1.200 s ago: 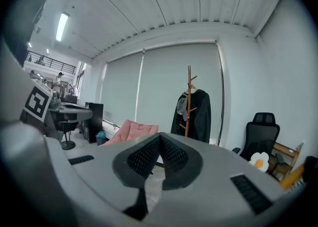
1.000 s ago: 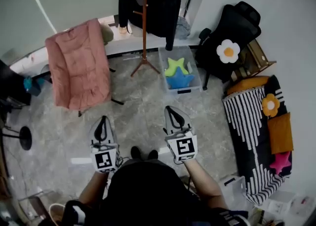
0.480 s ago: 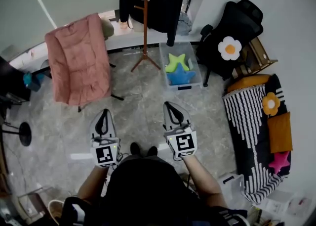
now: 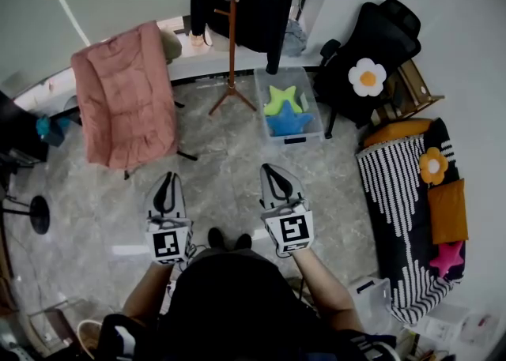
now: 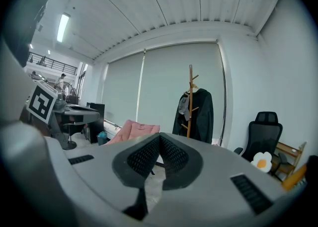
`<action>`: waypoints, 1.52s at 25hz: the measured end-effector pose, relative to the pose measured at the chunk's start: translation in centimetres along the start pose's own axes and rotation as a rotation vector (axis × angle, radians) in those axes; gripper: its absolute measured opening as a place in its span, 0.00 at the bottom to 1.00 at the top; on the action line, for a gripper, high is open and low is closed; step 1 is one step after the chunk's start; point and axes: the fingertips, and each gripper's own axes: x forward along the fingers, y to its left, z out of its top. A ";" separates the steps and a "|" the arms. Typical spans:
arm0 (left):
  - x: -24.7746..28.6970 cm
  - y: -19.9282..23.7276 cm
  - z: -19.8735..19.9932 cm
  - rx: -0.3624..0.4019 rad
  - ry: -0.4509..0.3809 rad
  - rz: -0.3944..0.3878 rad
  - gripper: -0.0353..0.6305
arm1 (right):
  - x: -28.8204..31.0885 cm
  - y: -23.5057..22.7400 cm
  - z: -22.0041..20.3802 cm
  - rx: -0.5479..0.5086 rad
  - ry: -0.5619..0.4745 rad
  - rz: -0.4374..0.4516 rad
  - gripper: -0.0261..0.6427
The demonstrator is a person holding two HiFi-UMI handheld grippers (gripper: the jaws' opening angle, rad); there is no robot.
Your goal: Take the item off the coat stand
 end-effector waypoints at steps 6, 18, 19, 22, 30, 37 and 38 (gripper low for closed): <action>1.0 -0.6 -0.1 0.001 0.007 -0.053 0.34 | 0.0 -0.1 0.3 0.007 -0.006 -0.001 0.07; 2.5 -2.0 0.4 -0.002 -0.001 -0.095 0.51 | -0.4 -1.1 0.1 0.016 -0.009 0.002 0.07; 2.7 -2.2 0.4 0.002 0.000 -0.099 0.51 | -0.4 -1.4 0.0 0.020 -0.008 0.001 0.07; 2.7 -2.5 0.4 0.001 0.001 -0.096 0.51 | -0.7 -1.5 -0.1 0.024 -0.005 0.006 0.07; 3.5 -0.7 0.8 -0.005 -0.030 -0.116 0.51 | 0.7 -1.2 -0.7 0.015 0.017 -0.021 0.07; 7.3 0.9 0.9 0.019 -0.026 -0.157 0.51 | 4.2 -2.2 -0.7 0.013 0.027 -0.037 0.07; 8.1 0.8 0.9 0.018 -0.025 -0.156 0.51 | 4.9 -2.7 -0.7 0.008 0.024 -0.031 0.07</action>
